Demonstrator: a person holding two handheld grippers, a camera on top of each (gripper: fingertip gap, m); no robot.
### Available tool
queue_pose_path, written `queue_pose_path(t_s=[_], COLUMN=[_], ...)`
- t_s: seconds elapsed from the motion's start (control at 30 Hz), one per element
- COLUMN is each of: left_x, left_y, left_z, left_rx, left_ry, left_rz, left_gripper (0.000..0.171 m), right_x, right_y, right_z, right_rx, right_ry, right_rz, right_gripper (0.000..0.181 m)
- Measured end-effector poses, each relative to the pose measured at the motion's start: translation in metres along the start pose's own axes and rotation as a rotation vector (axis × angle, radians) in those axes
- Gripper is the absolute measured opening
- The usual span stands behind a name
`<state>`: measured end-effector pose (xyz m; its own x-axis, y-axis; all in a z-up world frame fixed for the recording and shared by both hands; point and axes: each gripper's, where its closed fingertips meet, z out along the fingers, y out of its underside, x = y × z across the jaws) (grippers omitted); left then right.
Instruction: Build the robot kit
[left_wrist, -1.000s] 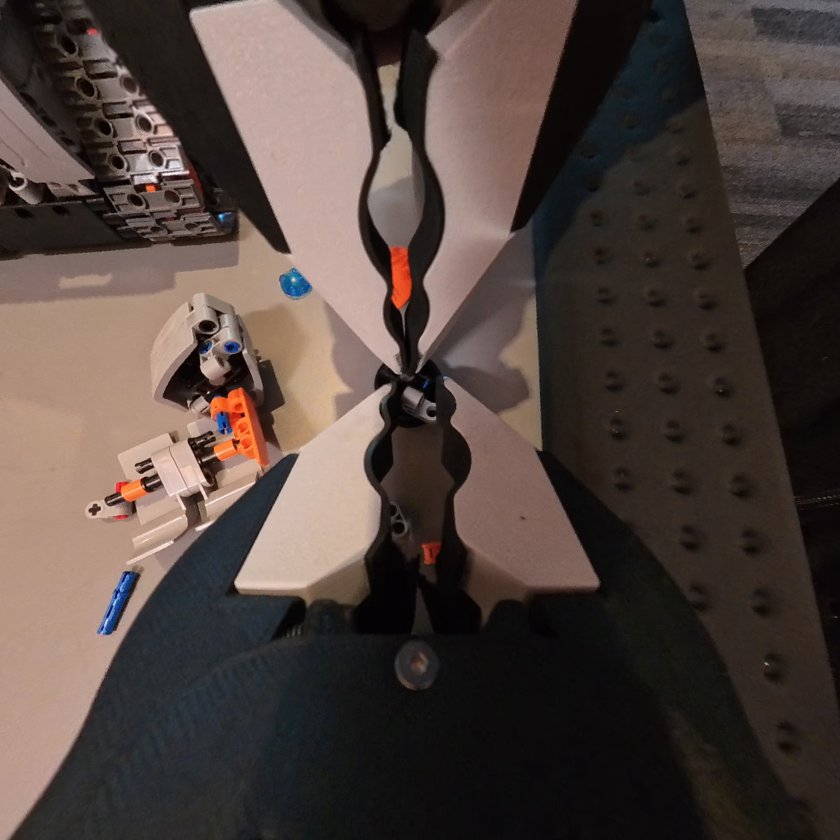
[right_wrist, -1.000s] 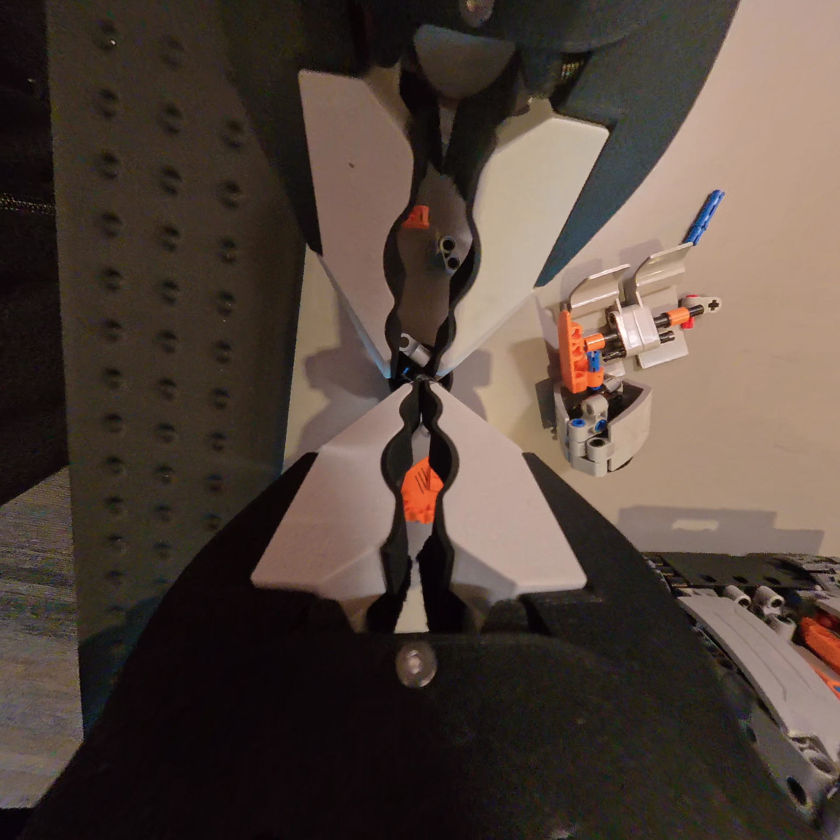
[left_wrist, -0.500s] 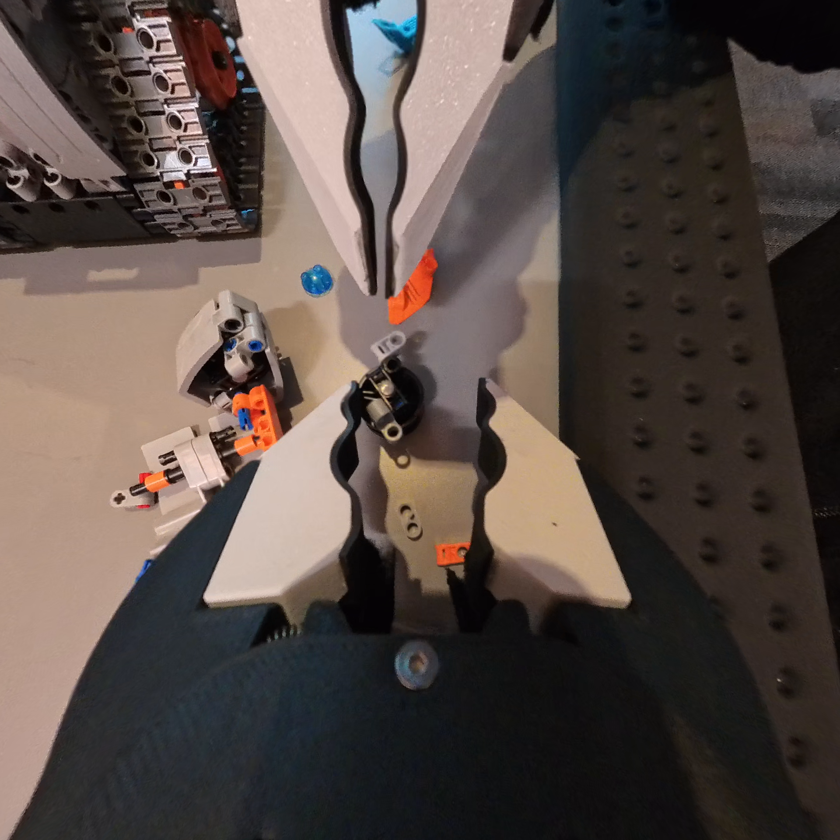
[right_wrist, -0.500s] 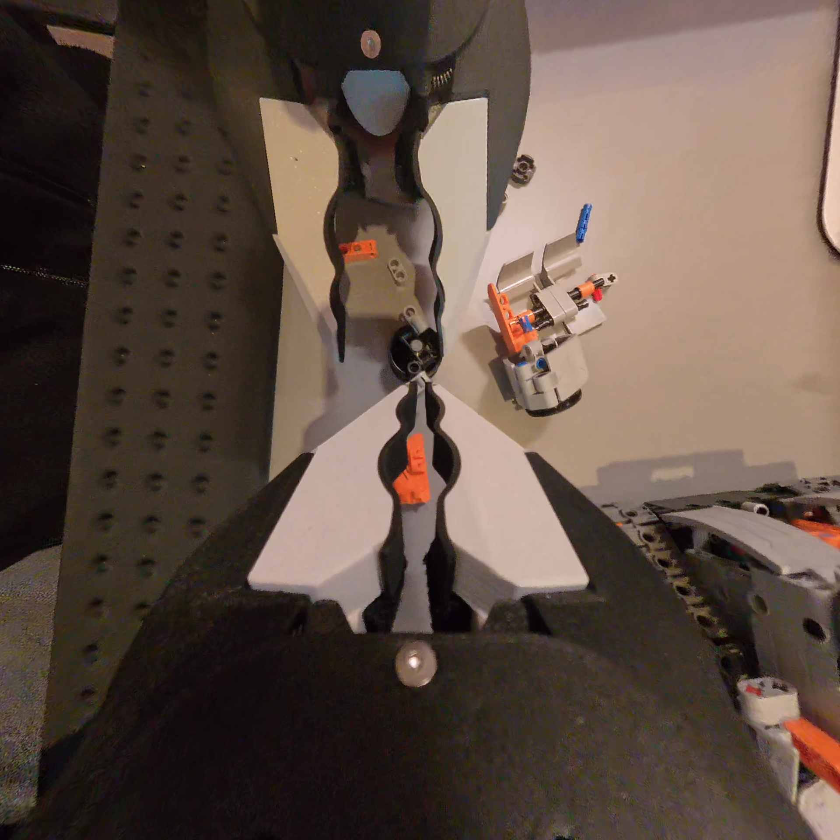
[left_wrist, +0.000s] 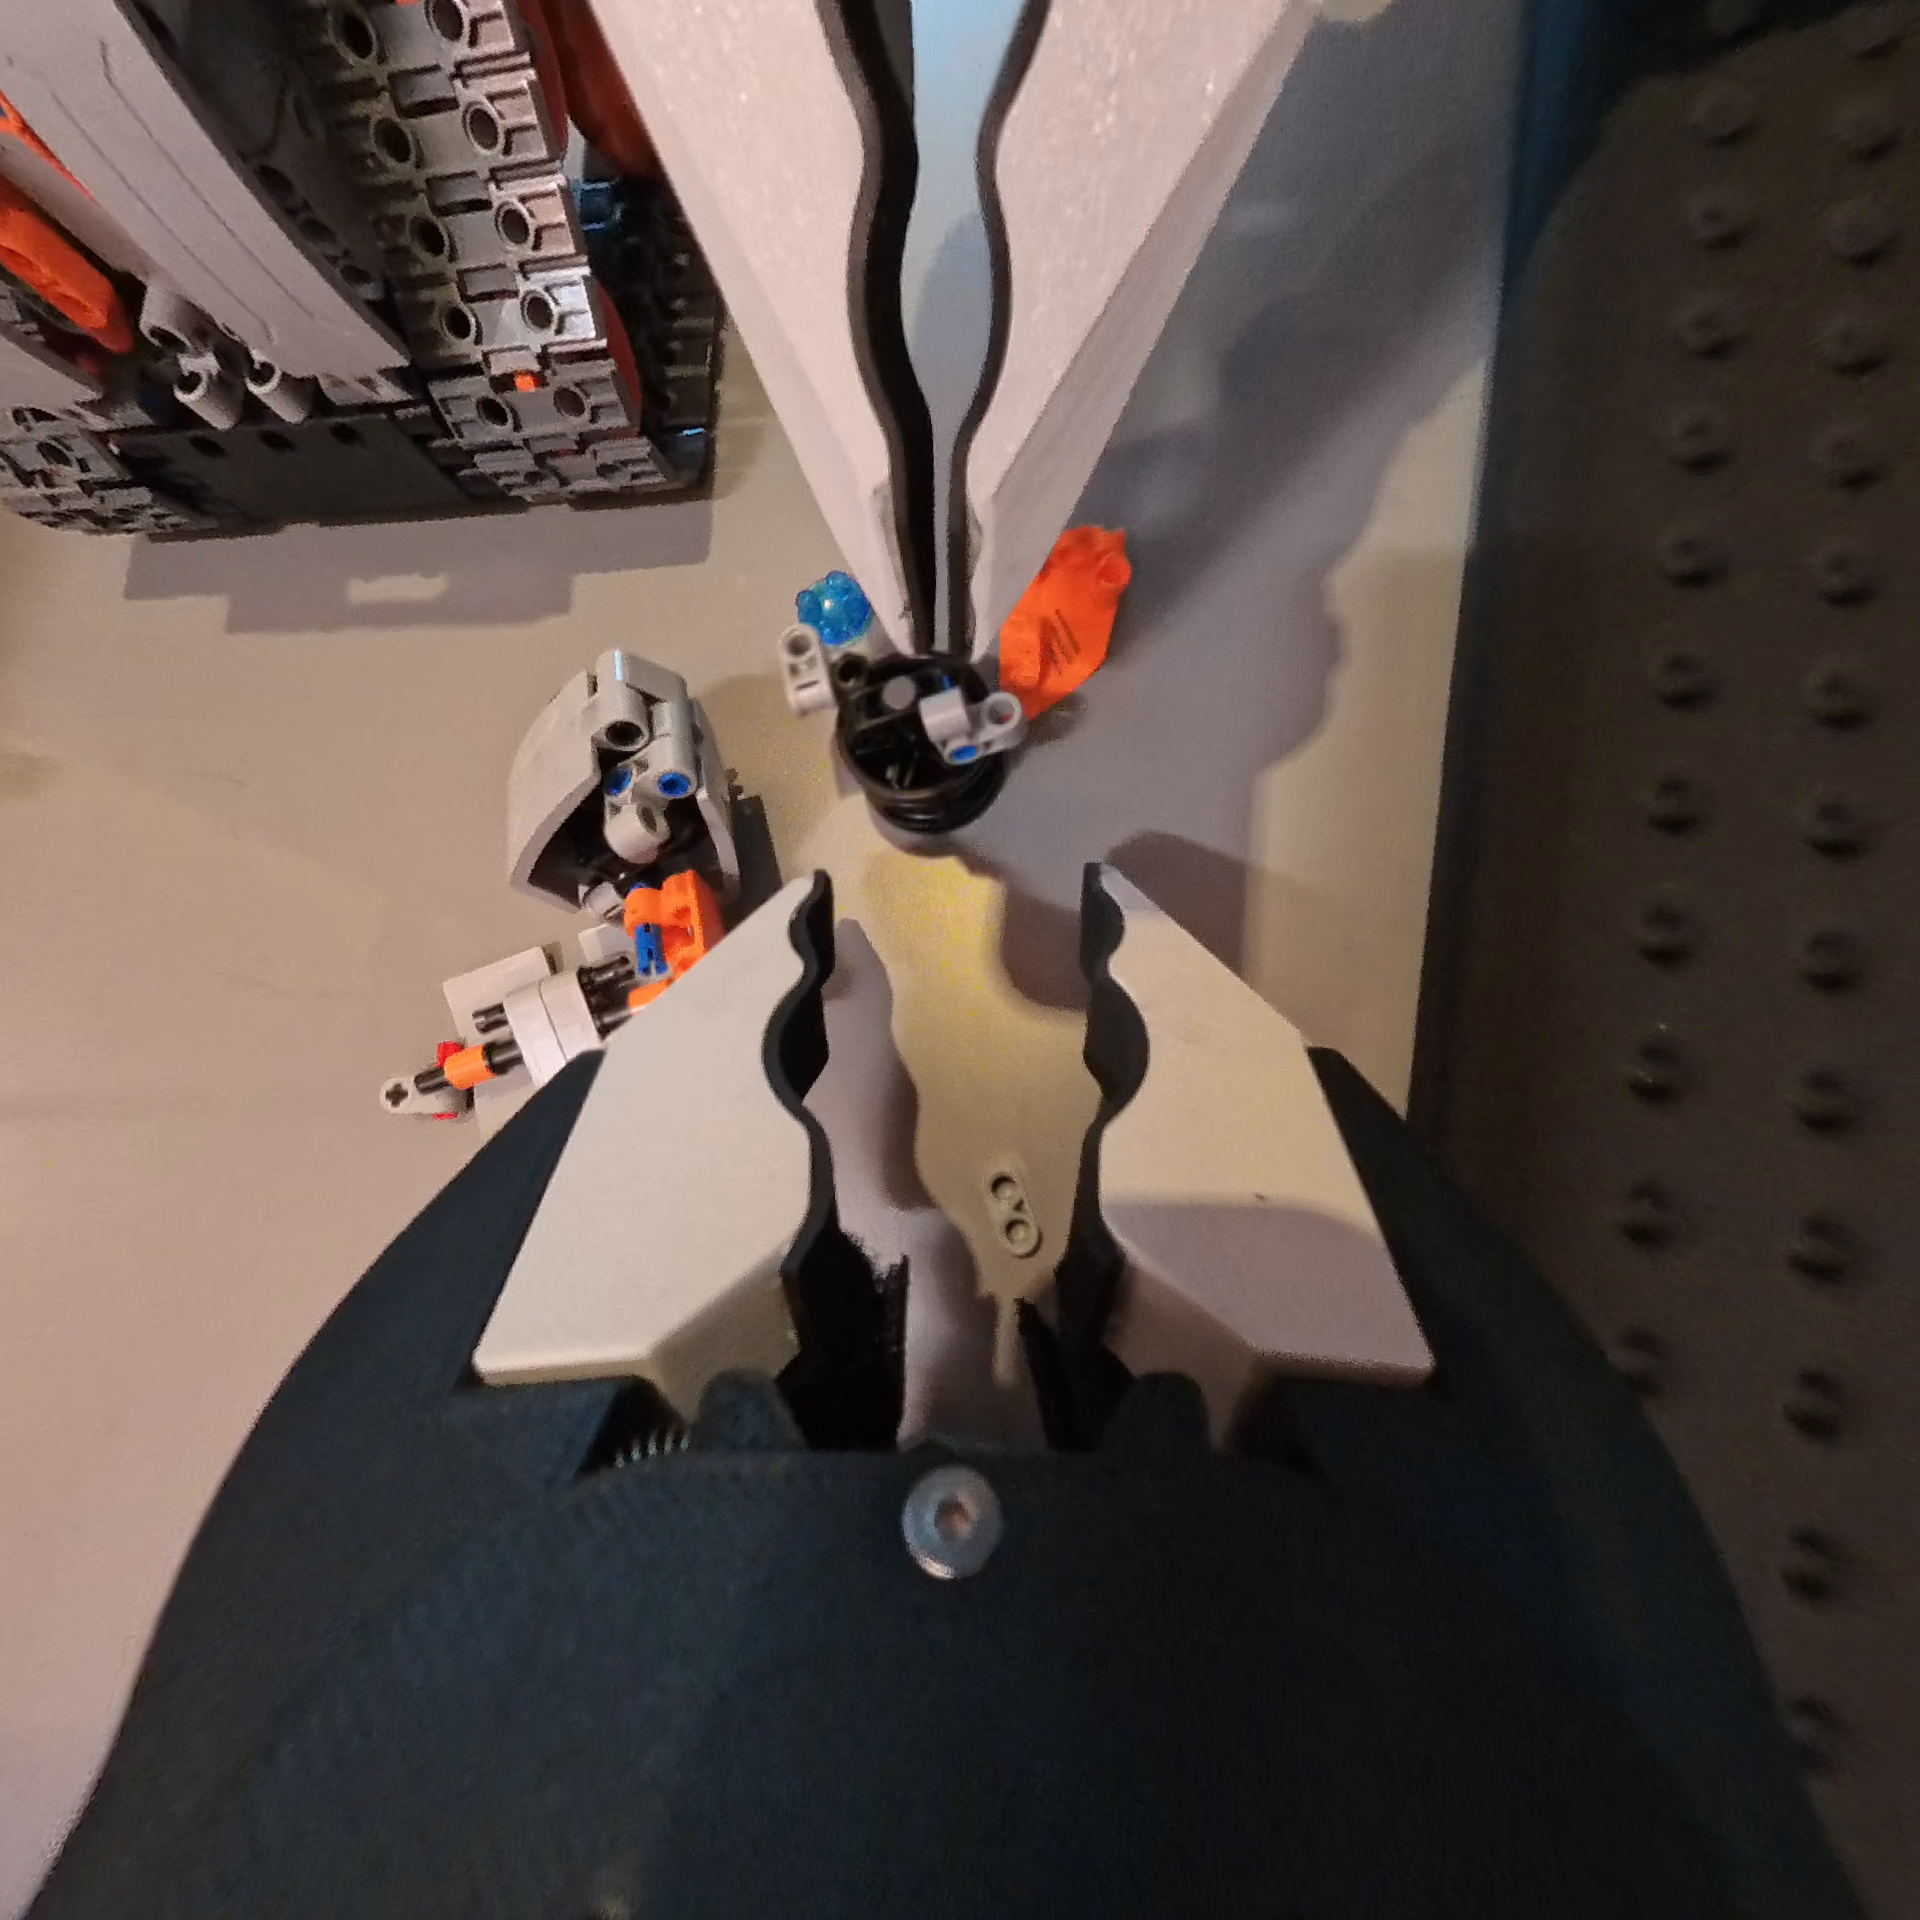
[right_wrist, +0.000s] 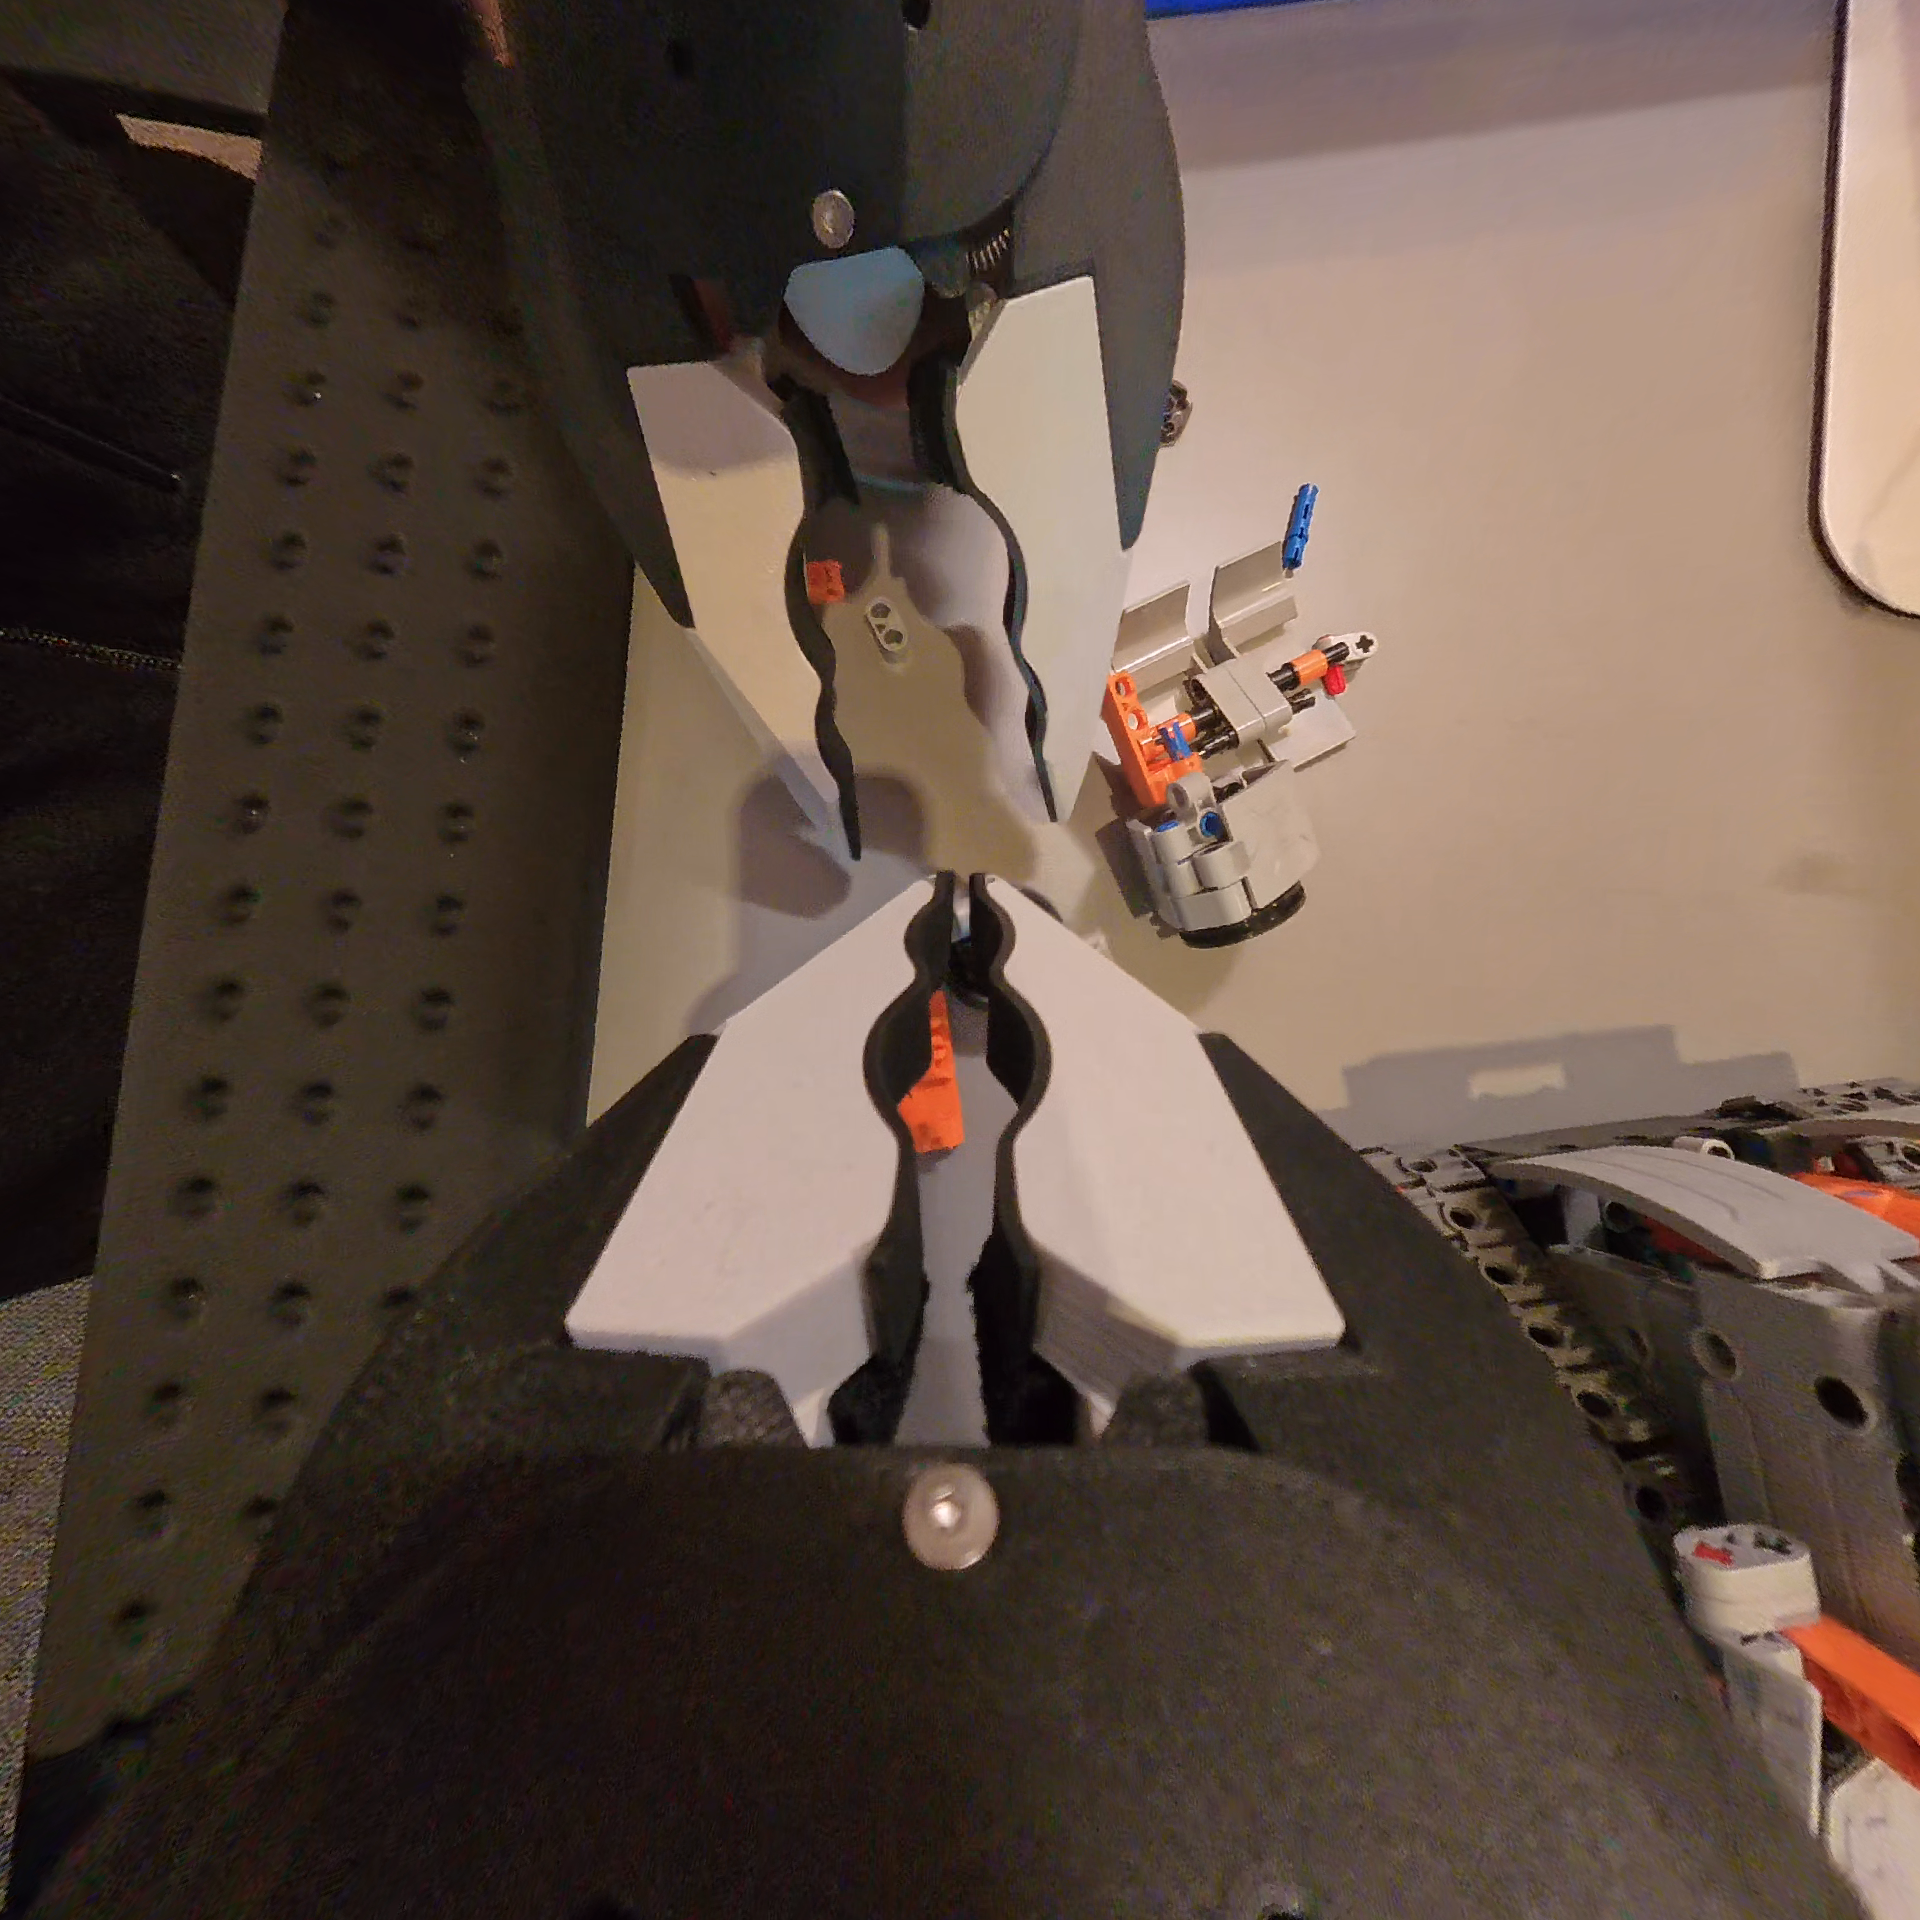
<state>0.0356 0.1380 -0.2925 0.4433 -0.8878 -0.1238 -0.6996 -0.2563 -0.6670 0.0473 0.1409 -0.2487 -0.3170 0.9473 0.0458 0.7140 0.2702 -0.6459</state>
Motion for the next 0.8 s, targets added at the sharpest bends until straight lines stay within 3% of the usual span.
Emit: queue_pose_path(t_s=[0.13,0.3,0.47,0.63,0.8], left_x=[-0.001,-0.002,0.002,-0.001,-0.004], left_y=[-0.004,-0.014,-0.02,-0.021,-0.031], left_z=[0.0,0.002,0.019,0.028,0.013], left_rx=[0.017,0.031,-0.01,-0.03,0.061], left_ry=[0.006,-0.001,-0.007,-0.015,-0.012], left_rz=[-0.013,-0.005,-0.002,-0.028,-0.05], left_gripper=[0.044,0.051,0.056,0.027,0.026], right_x=[0.005,0.012,0.013,0.015,0.023], right_y=[0.007,0.026,0.02,0.019,0.008], right_z=[-0.004,-0.002,-0.01,-0.013,-0.031], right_rx=[-0.016,-0.11,-0.07,-0.053,0.036], right_ry=[0.017,0.059,0.072,0.086,0.129], right_rz=[0.018,0.03,0.025,0.021,0.03], right_gripper=[0.002,0.021,0.018,0.017,0.018])
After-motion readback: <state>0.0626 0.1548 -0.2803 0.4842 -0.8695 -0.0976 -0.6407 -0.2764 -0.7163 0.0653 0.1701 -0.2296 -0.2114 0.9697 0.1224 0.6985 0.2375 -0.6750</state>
